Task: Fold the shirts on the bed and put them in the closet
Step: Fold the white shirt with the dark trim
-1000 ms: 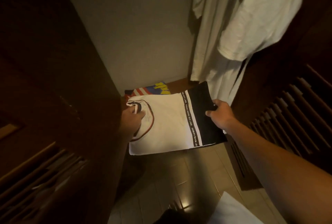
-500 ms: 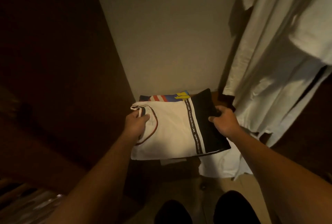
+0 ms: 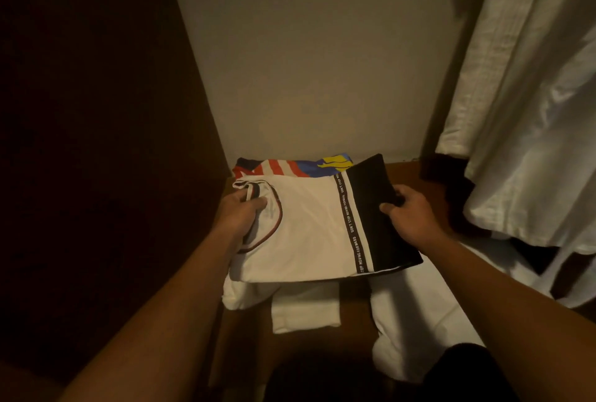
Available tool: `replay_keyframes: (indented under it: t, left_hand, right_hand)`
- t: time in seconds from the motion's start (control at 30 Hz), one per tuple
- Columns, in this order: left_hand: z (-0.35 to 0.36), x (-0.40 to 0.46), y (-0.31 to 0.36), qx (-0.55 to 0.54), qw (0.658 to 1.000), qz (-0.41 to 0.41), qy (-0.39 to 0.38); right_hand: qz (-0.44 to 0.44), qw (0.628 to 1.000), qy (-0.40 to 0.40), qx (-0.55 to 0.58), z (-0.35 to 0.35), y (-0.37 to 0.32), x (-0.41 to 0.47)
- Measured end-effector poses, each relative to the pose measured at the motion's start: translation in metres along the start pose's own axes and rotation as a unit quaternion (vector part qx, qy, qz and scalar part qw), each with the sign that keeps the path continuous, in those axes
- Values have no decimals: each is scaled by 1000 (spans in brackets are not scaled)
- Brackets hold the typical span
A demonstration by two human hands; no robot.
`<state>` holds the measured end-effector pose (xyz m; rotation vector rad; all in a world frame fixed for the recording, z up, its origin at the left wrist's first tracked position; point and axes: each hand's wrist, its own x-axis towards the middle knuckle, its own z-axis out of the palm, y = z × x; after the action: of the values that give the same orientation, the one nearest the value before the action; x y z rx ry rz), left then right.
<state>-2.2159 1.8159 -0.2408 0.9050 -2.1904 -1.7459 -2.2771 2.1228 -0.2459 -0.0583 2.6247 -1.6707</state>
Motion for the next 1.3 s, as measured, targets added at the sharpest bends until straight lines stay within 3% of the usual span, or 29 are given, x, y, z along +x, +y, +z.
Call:
replay_keyframes:
  t: [0.77,1.03,1.2,1.3]
  left_hand:
    - [1,178,64,9,993,105,59]
    - [11,195,-10,49,999,-13,5]
    - [3,205,-23,67,995,-9,67]
    - [1,205,-33,134,989,-37,56]
  right_hand:
    - [-32,998,52,15,73,-36,187]
    - [75,991,-17,-108,104,20,190]
    - [10,989,4,-151,109,26,182]
    - [-10,959,-1,-283,112,26,178]
